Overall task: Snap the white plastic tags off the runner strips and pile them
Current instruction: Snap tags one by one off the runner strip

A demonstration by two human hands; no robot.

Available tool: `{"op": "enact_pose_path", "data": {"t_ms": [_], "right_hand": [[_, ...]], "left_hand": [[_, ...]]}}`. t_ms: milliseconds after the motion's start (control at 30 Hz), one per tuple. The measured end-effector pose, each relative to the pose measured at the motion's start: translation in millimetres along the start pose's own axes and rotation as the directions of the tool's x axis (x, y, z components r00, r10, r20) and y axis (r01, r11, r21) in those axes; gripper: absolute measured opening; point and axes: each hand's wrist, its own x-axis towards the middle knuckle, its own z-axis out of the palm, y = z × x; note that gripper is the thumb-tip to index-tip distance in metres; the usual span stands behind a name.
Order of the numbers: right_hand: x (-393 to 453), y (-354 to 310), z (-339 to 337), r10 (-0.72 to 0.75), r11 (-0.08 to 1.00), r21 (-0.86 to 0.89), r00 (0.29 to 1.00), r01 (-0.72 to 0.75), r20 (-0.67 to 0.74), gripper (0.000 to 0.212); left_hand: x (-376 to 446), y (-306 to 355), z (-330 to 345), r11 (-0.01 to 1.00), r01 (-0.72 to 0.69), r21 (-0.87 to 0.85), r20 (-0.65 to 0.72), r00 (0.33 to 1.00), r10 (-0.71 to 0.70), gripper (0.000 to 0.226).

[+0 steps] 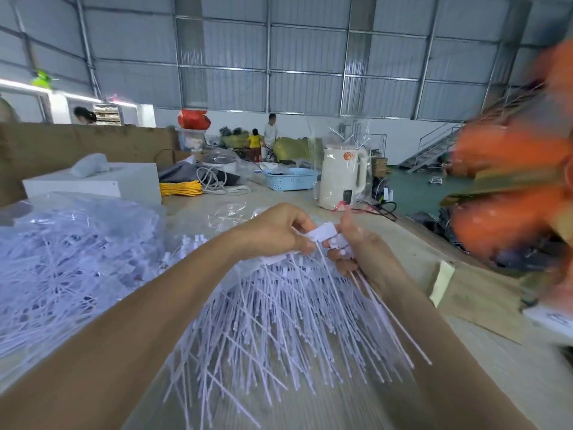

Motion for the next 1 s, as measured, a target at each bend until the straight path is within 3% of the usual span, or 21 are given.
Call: {"op": "enact_pose_path", "data": {"t_ms": [67,133,200,367,533,700,800,1000], "right_hand": [[-4,1,8,-0.011,0.993,-0.12,1.0,0.008,-0.025,0.052],[-7,3,12,-0.077,0.985,-0.161,0.994,0.064,-0.074,0.037],[-9,4,12,-0.136,0.981,-0.149,0.986,0.121,-0.096,0.021],[-10,0,5,-0.155,0.988,-0.016,0.977,0.154,-0.149,0.018],[-10,1,10,-0.144,0.986,-0.101,0.98,0.131,-0.137,0.015],[-7,2,9,-0.229,0.973,-0.085,0.955,0.217,-0.19,0.023],[-5,3,8,-0.235,0.972,-0.048,0.952,0.23,-0.198,0.031],[-8,3,10,-0.258,0.964,0.02,0.947,0.267,-0.19,0.03]], "left_hand": [[0,-2,3,0.998,-0.023,0.059,-0.009,1.0,0.024,0.013],[2,-4,6,0.996,-0.024,0.086,-0.002,1.0,0.024,0.015],[3,-6,8,0.995,-0.03,0.099,-0.014,0.999,0.032,0.018],[2,-7,5,0.997,0.019,0.07,0.004,1.0,-0.019,0.026],[1,0,7,0.998,-0.002,0.056,-0.009,1.0,0.002,0.026],[0,4,8,0.991,0.022,-0.133,0.024,1.0,-0.019,0.032],[1,4,11,0.986,0.021,-0.164,0.011,1.0,-0.019,0.034],[2,3,12,0.962,-0.008,-0.273,0.021,1.0,0.015,0.033]]}}
